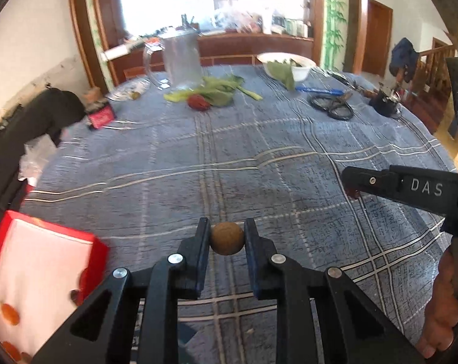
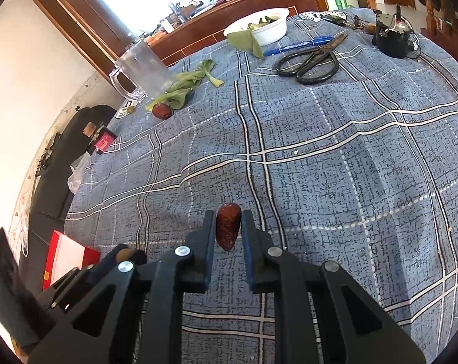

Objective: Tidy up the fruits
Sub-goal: 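Carry the red date and small brown fruit over the red tray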

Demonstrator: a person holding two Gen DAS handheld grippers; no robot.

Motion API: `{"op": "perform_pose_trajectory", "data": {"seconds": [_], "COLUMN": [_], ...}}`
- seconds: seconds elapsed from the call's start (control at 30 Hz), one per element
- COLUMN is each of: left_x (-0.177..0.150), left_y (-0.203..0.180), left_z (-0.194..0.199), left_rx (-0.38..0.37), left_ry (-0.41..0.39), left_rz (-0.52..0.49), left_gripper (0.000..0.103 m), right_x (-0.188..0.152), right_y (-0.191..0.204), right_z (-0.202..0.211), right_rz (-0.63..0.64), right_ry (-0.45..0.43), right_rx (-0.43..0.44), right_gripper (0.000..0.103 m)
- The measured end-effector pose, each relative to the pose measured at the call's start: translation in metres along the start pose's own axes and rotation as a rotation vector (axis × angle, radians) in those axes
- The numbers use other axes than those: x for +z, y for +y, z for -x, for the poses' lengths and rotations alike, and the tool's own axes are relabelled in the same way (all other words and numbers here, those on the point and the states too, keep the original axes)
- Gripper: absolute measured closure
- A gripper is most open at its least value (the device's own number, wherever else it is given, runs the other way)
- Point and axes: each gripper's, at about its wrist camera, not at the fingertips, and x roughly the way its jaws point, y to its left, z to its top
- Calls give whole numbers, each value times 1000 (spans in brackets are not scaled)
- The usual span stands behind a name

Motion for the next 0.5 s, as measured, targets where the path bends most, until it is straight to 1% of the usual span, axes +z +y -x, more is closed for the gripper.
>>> {"op": "perform_pose_trajectory", "data": {"seconds": [0.13,0.33,0.5], "left_x": [-3,-9,-17], "left_y": [8,27,43], "left_z": [17,43,60], "left_rx": [45,95,115], "left_ry": [-37,-86,-111], "left_rz": [14,39,66], "left_gripper": [82,82,82], "right_x": [-2,-10,-17], "right_y": [6,25,40], "right_z": [7,16,20], "right_rz": [15,78,140], "right_ry": [-23,-73,-120], "right_rx": [18,43,42], "right_gripper": [84,84,84]}}
